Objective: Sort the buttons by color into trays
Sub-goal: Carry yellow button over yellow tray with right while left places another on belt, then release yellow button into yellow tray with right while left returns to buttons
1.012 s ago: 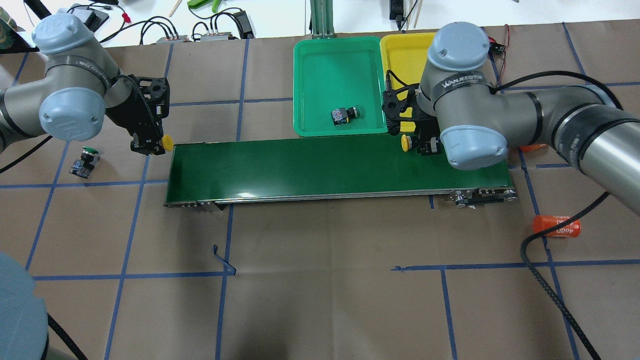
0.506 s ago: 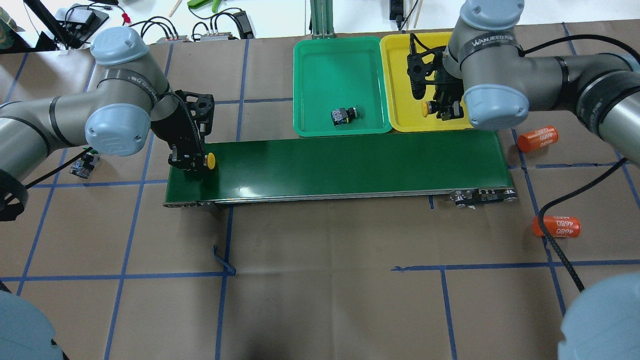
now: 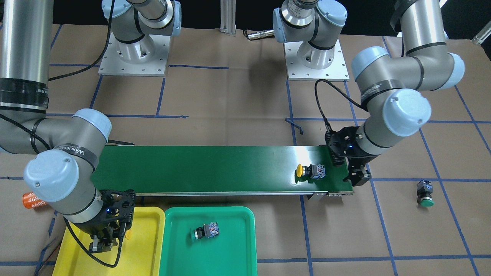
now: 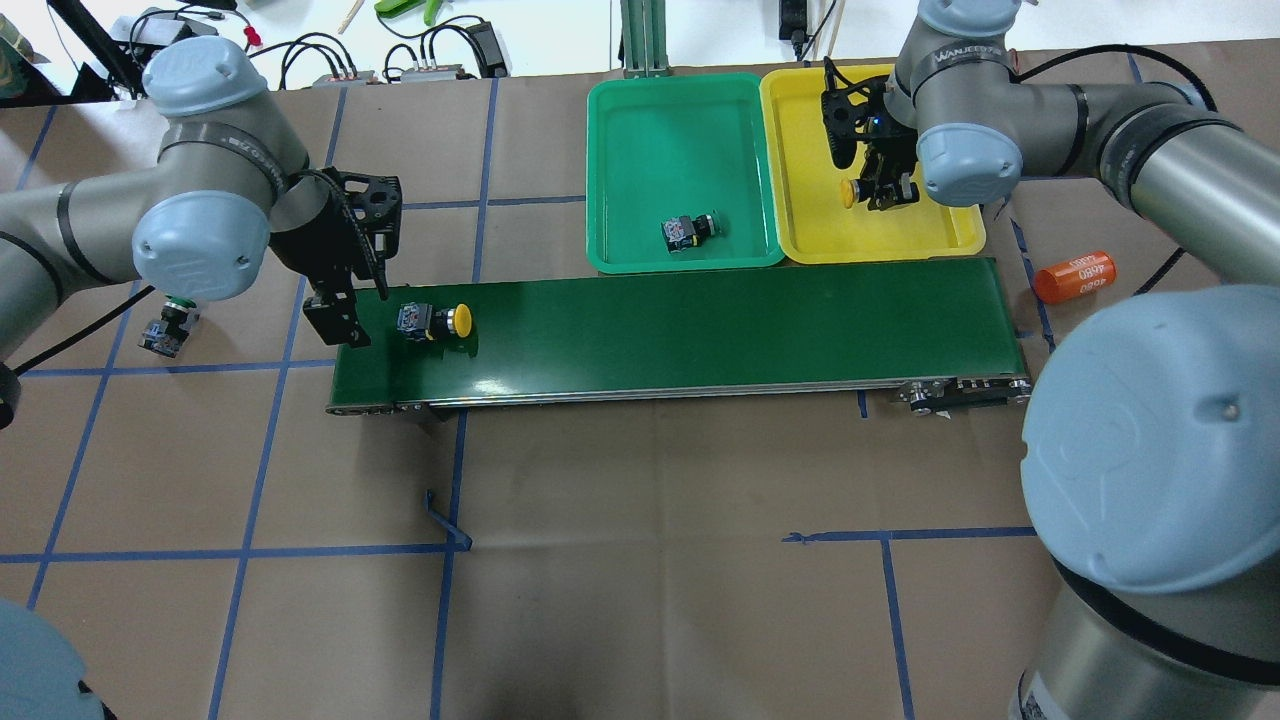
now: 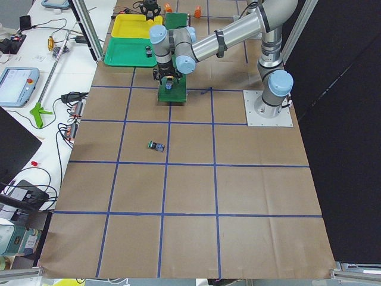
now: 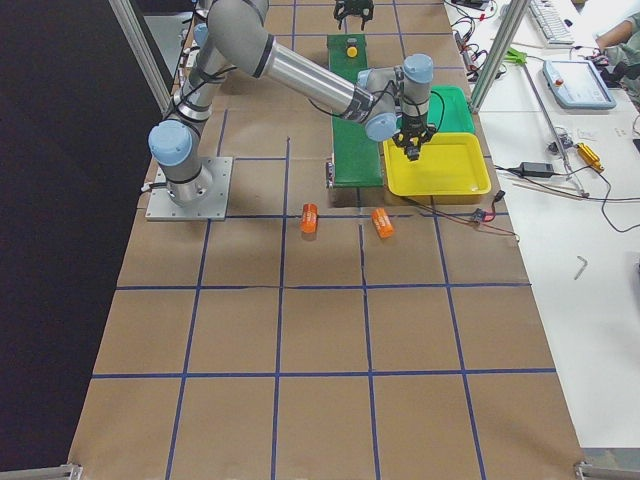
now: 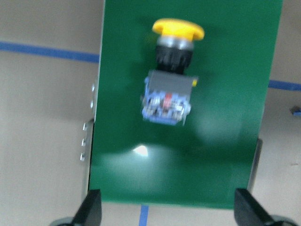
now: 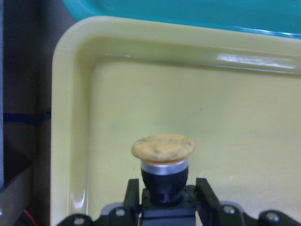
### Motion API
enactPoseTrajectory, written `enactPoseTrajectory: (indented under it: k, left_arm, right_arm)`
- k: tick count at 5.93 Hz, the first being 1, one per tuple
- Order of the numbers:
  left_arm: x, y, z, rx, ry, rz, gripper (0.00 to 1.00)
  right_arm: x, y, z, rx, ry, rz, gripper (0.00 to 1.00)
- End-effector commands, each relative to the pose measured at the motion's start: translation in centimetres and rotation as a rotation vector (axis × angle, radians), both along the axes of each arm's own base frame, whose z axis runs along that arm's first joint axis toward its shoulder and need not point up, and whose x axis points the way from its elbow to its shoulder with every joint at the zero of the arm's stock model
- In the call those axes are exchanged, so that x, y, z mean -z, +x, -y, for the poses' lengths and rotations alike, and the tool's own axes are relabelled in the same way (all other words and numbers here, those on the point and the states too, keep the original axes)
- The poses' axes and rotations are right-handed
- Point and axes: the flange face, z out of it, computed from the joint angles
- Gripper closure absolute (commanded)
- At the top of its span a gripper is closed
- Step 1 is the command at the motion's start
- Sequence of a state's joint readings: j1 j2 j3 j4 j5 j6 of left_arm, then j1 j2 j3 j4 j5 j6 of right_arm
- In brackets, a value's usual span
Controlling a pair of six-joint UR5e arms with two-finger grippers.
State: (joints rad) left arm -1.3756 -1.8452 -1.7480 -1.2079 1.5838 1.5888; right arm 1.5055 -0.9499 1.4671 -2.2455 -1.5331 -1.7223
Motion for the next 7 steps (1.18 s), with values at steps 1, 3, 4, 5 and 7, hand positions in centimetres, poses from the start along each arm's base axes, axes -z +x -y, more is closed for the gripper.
enactPoseTrajectory:
  k: [1,3,4,5,7]
  left_arm:
    - [-1.0,10.2,0.2,-0.227,-0.035,0.025,0.02]
    - [1.3,15.3,0.3,-0.579,-0.043,0.014,0.02]
    - [4.2,17.2,1.5,-0.765,-0.022,-0.021,0.02]
    - [6.4,21.3,3.1,-0.821,-0.045,-0.021,0.02]
    - [6.5,24.6,5.4,-0.884,-0.074,0.004,0.03]
  right_arm:
    - [-1.0,-0.3,0.7,0.008,-0.014,0.026,0.00]
    - [-7.4,0.0,-2.1,0.022,0.036,0.026,0.00]
    - [-11.4,0.7,-5.5,0.050,0.113,0.032,0.00]
    - [-15.5,1.8,-8.9,0.140,0.177,0.044,0.00]
    - [-16.9,7.1,-14.2,0.186,0.261,0.027,0.00]
